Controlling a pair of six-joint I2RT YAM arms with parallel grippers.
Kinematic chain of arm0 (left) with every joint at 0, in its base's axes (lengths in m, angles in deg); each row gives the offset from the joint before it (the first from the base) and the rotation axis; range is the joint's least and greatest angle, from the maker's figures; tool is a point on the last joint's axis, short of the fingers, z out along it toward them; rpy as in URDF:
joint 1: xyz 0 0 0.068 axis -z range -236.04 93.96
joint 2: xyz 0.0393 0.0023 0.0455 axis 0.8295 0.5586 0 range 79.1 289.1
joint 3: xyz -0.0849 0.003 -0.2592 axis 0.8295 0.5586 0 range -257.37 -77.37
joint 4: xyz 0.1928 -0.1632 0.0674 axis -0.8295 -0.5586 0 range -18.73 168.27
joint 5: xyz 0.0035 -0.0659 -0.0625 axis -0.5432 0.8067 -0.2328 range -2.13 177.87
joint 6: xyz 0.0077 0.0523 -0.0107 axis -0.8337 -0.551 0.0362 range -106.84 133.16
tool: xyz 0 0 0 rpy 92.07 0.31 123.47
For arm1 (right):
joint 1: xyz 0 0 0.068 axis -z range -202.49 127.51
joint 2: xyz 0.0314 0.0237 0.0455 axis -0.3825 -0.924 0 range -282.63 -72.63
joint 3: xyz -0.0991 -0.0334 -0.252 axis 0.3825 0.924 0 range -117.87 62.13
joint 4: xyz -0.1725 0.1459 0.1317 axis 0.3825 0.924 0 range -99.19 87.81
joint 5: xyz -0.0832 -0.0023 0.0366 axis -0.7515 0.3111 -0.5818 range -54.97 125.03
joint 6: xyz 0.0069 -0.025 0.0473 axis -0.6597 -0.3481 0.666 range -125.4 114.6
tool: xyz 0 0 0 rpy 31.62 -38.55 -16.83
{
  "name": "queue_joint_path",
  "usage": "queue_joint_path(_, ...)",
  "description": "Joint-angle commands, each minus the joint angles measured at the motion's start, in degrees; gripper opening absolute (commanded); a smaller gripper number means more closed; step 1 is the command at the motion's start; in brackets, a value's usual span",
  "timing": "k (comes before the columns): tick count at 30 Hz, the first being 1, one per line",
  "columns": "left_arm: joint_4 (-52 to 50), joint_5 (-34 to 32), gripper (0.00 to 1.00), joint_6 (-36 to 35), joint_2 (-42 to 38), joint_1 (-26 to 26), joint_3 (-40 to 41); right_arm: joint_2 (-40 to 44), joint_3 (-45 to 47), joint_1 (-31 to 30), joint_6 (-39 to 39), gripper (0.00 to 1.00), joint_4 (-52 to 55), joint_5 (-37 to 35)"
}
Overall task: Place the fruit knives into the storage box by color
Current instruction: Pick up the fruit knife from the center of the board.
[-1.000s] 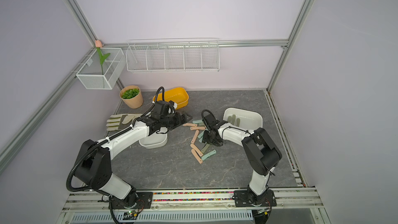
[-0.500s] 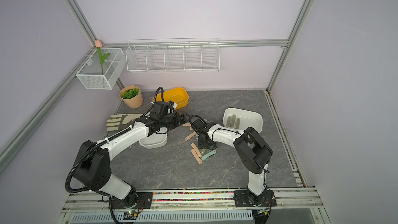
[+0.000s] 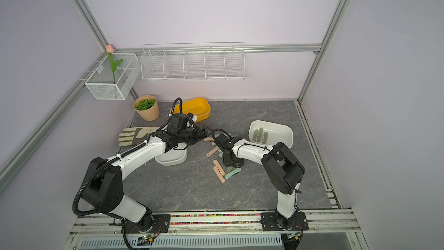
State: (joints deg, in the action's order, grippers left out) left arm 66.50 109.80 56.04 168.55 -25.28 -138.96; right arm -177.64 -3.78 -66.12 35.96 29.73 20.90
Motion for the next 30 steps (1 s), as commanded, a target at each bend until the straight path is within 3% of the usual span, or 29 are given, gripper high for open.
queue_joint_path(1,1.4,0.3,0.99,0.5,-1.6,-0.2,0.8,0.9,3.1,2.2,-1.1,0.5,1.8,-1.1)
queue_joint_path(14,1.7,0.2,0.99,0.7,-1.9,-0.3,0.9,0.1,4.3,5.9,-3.3,0.42,-5.3,6.7)
queue_joint_path(30,1.9,0.0,0.99,0.6,-2.3,-0.2,1.5,-4.3,-3.8,5.9,-8.0,0.39,-4.3,7.7)
